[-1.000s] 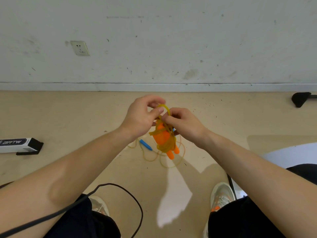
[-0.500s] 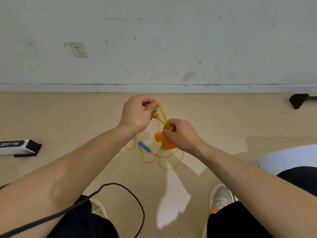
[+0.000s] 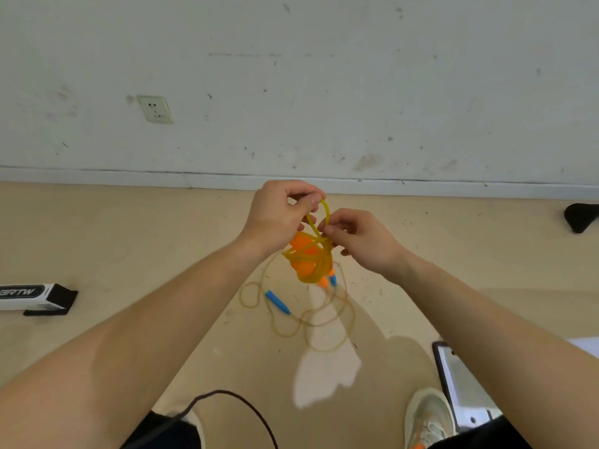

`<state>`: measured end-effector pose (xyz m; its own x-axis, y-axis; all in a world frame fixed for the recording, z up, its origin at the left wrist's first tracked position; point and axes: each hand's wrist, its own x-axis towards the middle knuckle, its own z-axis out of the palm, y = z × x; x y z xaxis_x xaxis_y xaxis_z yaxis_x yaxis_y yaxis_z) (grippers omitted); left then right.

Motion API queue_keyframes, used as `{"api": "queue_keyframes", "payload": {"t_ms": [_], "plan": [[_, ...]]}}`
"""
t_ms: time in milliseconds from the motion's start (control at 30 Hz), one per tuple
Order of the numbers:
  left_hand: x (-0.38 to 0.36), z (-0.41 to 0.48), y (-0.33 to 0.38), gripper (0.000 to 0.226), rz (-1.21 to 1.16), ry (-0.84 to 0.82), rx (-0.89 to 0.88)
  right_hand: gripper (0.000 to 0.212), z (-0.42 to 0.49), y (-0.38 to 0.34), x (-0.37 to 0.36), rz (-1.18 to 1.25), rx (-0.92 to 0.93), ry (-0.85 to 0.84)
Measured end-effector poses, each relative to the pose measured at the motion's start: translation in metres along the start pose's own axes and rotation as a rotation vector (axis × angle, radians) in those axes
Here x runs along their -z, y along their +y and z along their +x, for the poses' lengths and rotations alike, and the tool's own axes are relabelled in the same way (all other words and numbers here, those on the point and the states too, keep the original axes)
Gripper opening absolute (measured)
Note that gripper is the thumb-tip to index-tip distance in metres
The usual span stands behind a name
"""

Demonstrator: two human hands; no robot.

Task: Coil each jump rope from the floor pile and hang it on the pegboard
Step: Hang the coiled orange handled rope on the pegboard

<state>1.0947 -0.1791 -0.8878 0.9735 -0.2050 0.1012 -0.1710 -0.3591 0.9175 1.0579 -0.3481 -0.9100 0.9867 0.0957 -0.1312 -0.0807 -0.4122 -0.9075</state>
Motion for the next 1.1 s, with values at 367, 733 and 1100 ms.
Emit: {"api": "queue_keyframes", "payload": {"t_ms": [367, 733, 1100], "plan": [[0.03, 0.13, -0.011, 0.008, -0.114, -0.011, 0.162, 0.012, 0.142, -0.059, 0.037, 0.114, -0.08, 0.138], [0.15, 0.193, 0.276, 0.012, -0.04, -0.083, 0.232, 0.012, 0.125, -0.336, 0.178, 0.14, -0.155, 0.101], [0.242, 0.233, 0.515, 0.021, 0.162, -0.162, 0.104, 0.01, 0.093, -0.564, 0.299, 0.055, -0.1, 0.069]]}}
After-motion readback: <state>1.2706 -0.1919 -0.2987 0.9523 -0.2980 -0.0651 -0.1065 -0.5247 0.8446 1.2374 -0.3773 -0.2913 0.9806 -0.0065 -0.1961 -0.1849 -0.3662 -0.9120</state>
